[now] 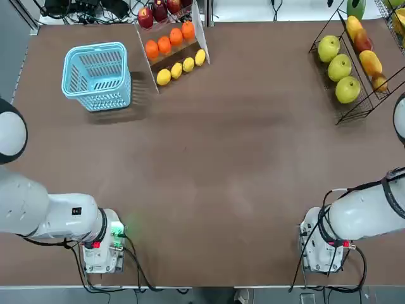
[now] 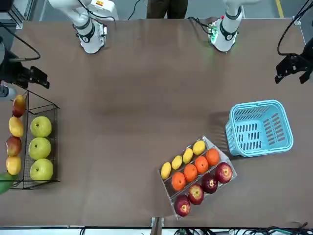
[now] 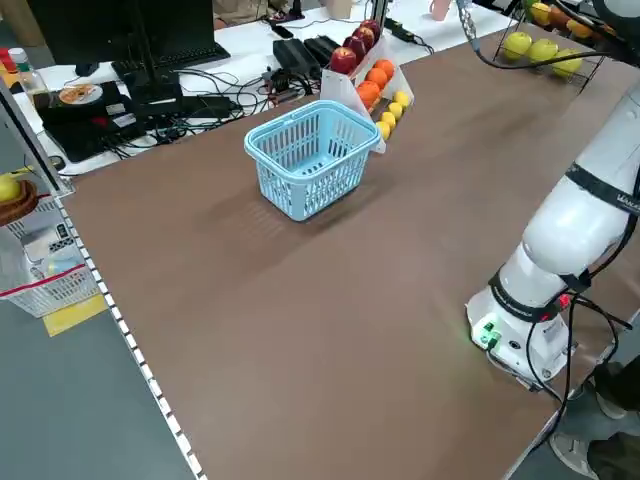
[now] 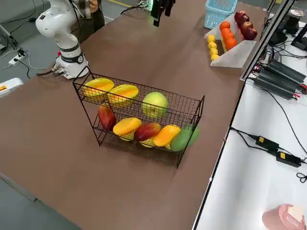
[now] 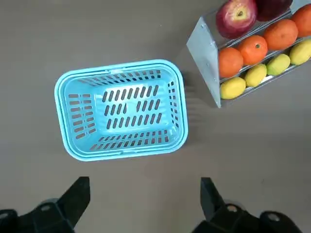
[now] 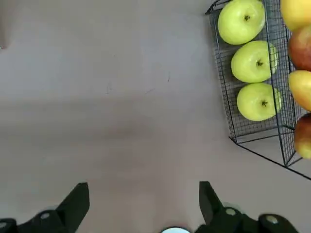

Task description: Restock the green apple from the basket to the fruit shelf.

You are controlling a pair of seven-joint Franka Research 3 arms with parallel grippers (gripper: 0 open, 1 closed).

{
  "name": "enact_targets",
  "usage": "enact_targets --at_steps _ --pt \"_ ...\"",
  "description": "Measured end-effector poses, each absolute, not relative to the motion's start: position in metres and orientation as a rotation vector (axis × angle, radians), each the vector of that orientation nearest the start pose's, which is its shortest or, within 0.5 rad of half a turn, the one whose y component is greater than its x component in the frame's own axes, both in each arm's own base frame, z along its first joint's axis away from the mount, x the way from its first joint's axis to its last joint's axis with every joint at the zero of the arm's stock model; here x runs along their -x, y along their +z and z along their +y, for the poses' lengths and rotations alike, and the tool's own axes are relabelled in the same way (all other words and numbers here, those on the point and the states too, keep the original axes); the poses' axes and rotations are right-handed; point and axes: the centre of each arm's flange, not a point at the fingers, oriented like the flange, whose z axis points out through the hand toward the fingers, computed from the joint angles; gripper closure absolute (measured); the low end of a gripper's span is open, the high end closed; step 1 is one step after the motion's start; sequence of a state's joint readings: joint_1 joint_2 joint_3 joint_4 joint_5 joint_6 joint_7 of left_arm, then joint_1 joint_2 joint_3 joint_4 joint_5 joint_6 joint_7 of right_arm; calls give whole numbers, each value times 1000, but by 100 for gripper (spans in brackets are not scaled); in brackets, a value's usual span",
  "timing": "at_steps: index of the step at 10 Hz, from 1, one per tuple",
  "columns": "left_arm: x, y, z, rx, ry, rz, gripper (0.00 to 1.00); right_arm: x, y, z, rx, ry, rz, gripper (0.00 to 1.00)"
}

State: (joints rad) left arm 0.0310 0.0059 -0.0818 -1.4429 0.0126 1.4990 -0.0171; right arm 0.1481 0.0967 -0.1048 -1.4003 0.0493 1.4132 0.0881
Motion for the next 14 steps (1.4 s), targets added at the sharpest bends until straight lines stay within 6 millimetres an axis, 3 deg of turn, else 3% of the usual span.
enact_targets --at_steps 5,9,14 --pt "-548 675 -26 3130 -80 51 0 -575 631 29 3152 66 61 0" --pt "-548 675 -26 3130 -83 51 0 -580 637 2 3166 -20 44 0" --pt "-553 670 -25 3131 -86 46 0 -583 621 -1 3204 4 -23 0"
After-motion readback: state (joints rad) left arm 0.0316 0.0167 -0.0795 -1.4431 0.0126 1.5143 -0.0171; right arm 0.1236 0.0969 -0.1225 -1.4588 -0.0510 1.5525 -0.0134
